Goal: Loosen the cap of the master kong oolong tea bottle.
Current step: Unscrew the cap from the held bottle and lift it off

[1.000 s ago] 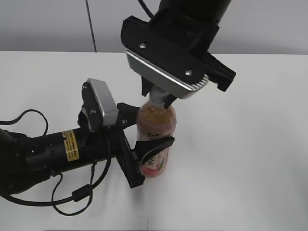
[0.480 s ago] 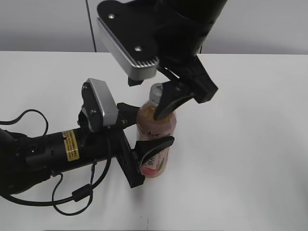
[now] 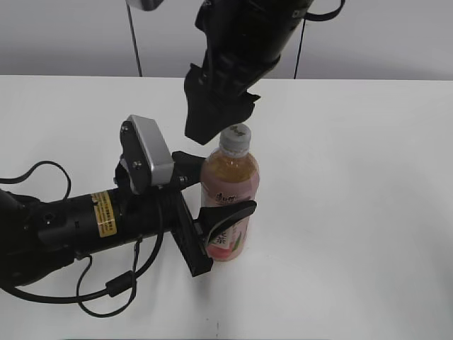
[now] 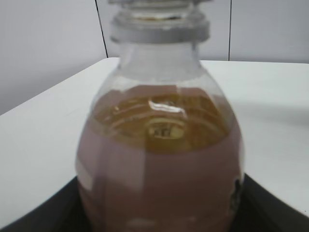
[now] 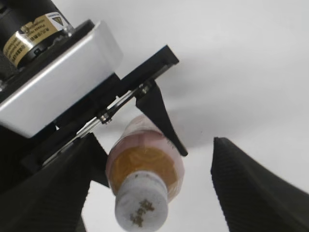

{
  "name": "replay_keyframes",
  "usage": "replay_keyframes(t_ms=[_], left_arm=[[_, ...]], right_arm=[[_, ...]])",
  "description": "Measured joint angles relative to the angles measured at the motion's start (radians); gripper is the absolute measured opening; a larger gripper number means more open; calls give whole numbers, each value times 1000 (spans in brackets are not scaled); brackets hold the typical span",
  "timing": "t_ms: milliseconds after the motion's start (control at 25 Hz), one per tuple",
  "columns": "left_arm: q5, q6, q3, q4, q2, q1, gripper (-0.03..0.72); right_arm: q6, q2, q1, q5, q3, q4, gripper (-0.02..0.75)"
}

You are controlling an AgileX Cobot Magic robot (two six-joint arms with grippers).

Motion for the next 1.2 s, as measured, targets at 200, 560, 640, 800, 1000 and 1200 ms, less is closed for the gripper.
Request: replay_keyframes(t_ms=[200, 560, 640, 800, 1000, 1200], left_arm=[[0, 0, 0, 0, 0, 0, 437], [0, 0, 0, 0, 0, 0, 437], [0, 0, 0, 0, 0, 0, 437], [0, 0, 0, 0, 0, 0, 437], [0, 0, 0, -3, 0, 0, 437], [0, -1, 0, -4, 0, 0, 437]], right_arm=[[276, 0, 0, 66, -9, -77, 586], [544, 0, 0, 78, -9, -40, 586], [588, 0, 0, 78, -9, -26, 586], [638, -7, 0, 78, -9, -26, 586], [677, -49, 0, 79, -9, -70, 586], [686, -54, 0, 80, 17, -57, 586]])
